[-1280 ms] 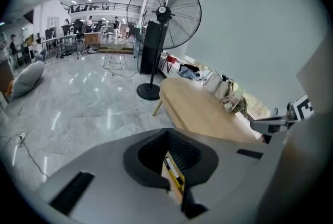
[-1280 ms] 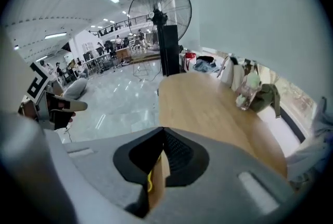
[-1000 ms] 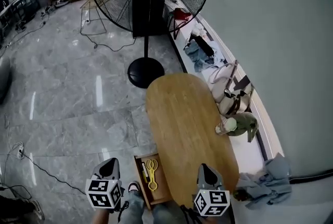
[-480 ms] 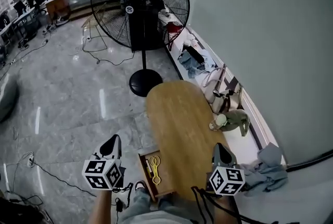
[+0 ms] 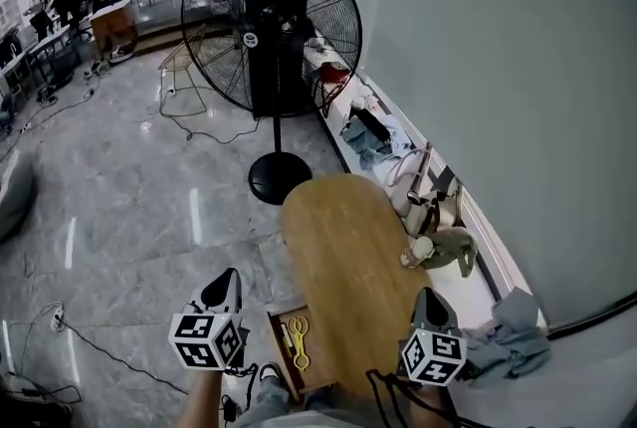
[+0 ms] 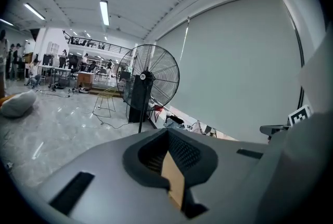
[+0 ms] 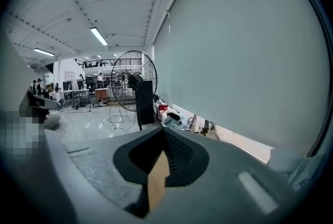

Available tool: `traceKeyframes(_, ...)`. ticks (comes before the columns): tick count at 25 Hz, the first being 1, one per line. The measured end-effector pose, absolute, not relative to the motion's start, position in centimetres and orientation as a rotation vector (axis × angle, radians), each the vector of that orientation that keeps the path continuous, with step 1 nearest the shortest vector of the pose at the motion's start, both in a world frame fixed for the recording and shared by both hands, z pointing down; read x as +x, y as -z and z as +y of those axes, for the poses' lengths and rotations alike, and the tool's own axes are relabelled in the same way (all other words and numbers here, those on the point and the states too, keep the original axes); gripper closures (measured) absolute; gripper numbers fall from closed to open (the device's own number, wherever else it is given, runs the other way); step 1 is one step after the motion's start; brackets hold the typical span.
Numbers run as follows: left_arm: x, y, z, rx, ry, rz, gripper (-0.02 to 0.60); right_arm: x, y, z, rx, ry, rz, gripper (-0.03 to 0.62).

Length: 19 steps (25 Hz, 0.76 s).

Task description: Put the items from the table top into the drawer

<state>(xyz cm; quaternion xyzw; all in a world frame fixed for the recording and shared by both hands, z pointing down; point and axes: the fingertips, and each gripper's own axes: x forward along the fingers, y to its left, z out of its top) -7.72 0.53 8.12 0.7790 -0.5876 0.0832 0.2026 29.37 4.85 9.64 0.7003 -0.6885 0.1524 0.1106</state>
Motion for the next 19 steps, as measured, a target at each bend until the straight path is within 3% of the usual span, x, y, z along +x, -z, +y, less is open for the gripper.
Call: traceKeyframes(19, -7.5, -8.6, 0.8, 2.201, -0.268, -1.603, 0.586, 27.9, -9.8, 5.3, 2.055, -0.489, -2.004, 0.589)
